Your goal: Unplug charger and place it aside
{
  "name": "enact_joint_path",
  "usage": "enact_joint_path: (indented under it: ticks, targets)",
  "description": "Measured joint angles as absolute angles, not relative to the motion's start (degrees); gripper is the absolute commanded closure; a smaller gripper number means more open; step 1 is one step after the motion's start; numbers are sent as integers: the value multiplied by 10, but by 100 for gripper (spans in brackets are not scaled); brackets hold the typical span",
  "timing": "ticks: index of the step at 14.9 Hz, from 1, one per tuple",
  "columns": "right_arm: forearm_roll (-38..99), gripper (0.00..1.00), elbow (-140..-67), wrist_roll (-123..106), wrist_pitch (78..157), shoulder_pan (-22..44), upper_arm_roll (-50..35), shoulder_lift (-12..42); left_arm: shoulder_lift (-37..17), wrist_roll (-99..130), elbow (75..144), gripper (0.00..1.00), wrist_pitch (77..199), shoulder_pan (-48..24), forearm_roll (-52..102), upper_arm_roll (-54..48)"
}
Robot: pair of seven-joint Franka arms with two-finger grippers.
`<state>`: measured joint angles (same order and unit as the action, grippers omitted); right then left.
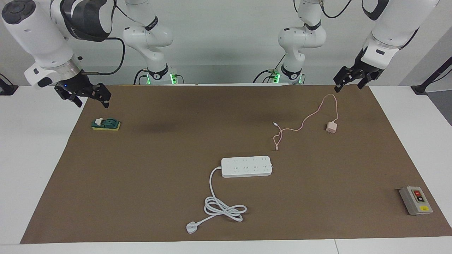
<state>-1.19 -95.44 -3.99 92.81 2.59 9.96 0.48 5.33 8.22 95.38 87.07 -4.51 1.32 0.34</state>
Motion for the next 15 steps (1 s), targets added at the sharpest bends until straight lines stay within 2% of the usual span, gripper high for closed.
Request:
enact_joint_path:
  ticks: [15]
  targets:
    - [-12,0,-954,-40,927,25,100,4,55,60,973,0,902,-50,15,4]
